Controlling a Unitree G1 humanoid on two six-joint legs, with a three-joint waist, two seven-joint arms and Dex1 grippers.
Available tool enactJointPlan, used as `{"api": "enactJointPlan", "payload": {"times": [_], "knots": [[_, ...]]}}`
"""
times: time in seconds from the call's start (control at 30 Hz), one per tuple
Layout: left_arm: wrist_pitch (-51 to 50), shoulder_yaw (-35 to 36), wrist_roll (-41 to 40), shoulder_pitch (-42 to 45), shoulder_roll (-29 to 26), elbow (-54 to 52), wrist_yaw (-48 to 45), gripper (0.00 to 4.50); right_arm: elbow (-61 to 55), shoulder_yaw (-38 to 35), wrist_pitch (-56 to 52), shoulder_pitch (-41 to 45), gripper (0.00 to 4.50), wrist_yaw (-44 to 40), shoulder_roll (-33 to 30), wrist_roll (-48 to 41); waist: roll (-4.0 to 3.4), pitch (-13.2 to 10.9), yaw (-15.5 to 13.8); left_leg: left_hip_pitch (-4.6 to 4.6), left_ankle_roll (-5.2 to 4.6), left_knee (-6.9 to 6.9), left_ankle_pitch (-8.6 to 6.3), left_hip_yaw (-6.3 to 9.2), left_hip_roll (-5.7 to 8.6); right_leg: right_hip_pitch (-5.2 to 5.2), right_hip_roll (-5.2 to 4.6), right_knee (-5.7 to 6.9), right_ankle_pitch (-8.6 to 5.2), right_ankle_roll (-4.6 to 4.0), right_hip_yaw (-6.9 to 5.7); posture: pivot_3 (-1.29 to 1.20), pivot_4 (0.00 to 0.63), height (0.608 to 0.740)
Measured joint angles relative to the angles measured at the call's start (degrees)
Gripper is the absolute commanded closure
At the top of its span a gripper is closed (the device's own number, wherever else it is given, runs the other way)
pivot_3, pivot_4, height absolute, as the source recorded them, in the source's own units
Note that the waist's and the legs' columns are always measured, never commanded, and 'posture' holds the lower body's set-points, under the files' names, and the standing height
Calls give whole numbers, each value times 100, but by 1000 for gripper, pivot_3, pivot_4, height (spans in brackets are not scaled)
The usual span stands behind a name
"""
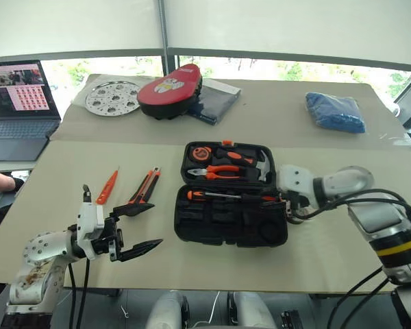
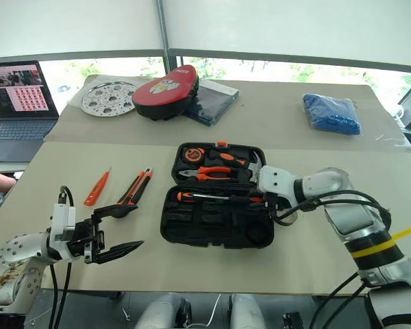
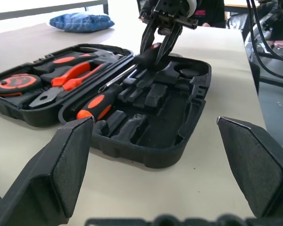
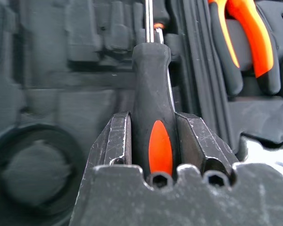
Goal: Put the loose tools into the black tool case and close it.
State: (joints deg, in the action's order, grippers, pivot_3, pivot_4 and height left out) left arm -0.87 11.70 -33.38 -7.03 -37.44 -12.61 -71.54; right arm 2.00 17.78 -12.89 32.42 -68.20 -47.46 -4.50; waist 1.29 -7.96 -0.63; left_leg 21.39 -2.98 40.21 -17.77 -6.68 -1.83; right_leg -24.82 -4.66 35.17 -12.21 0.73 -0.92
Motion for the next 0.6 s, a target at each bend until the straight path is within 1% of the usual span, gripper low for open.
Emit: {"api": "enactJointPlan", "payload": {"times": [0.2, 0.33, 0.6], "knots": [[-30, -1, -1, -49, 24, -171, 131, 0, 46, 192, 111, 33, 3464, -157, 192, 162, 0, 0, 16, -1, 6, -2, 3, 0, -4, -5, 6, 10, 0, 0, 1, 0, 150, 740], [-30, 1, -3, -81, 29, -180, 168, 0, 25, 166, 243, -6, 3464, -264, 174, 199, 0, 0, 20, -3, 6, -1, 3, 0, -4, -4, 7, 13, 0, 0, 2, 0, 150, 740], [-30, 1, -3, -73, 29, -179, 198, 0, 6, 110, 178, -88, 3464, -200, 215, 293, 0, 0, 20, -3, 6, -2, 3, 0, -5, -5, 9, 13, 0, 0, 1, 0, 150, 740]]}}
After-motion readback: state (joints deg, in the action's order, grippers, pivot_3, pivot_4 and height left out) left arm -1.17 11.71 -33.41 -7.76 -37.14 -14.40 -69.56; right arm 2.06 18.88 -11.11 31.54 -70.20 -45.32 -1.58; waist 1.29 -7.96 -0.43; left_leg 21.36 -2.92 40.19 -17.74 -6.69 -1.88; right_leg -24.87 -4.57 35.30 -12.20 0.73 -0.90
